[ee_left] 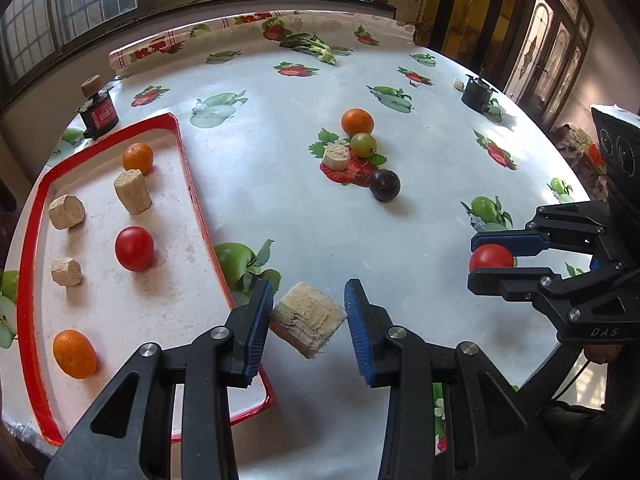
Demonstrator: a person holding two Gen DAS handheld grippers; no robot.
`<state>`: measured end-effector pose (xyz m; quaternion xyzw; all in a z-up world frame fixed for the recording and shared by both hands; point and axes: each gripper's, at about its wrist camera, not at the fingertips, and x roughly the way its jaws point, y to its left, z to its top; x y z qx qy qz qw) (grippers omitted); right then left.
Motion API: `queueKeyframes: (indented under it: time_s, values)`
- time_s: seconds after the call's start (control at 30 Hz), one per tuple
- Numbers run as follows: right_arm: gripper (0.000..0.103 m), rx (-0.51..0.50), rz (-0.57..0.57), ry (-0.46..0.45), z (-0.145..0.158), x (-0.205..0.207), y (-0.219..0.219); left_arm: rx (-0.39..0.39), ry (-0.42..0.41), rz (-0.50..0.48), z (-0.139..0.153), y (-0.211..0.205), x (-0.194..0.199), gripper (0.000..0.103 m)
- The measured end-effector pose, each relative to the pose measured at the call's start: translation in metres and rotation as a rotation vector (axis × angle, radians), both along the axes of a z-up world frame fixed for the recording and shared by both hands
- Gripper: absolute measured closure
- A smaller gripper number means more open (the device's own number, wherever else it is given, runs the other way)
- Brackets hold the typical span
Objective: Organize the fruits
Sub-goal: 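Carry tomato and bread block into the red tray and open both tools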
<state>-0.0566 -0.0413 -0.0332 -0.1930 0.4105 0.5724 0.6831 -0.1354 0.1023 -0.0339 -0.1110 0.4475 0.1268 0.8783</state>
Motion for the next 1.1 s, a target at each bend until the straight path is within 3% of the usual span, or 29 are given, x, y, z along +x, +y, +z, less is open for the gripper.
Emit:
queueKeyframes:
  time_s: [0.37, 1.1]
  values:
    - [0.073, 0.057, -0.015, -0.012, 0.023, 0.01, 0.008, 0.001, -0.089, 0.089, 0.029, 0.015, -0.02, 0.068]
    - [0.073, 0.067, 0.086, -0.006, 0.029, -0.011, 0.058, 0.0, -0.117, 0.229, 0.035, 0.055, -0.066, 0.068]
